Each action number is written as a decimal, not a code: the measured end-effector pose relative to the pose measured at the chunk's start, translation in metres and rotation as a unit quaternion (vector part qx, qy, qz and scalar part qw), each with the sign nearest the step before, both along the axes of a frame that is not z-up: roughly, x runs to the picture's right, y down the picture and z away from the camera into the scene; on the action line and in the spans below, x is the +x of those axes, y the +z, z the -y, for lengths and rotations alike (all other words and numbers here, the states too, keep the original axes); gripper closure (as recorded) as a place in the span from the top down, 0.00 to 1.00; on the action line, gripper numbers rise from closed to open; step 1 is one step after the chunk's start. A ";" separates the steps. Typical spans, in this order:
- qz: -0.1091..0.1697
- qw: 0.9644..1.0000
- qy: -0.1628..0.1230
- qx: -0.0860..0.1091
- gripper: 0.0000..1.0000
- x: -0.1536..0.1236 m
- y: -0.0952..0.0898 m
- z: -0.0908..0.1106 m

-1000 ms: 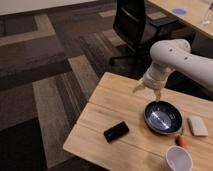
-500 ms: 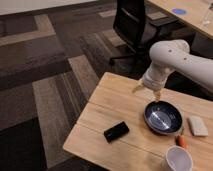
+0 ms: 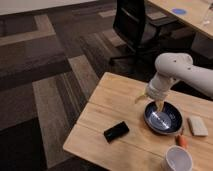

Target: Drag the ceramic bowl in a circle

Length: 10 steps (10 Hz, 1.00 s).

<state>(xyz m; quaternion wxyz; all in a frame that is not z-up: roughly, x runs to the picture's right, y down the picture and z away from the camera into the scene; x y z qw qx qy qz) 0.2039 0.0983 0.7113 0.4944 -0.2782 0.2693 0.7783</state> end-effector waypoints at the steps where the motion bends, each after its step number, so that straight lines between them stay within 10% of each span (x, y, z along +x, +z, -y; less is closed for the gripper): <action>1: -0.001 1.000 -0.004 -0.010 0.65 0.002 0.009 -0.004; 6: -0.043 0.999 -0.008 0.020 0.65 0.065 0.075 0.046; 10: -0.110 0.994 -0.004 0.027 0.65 0.154 0.086 0.059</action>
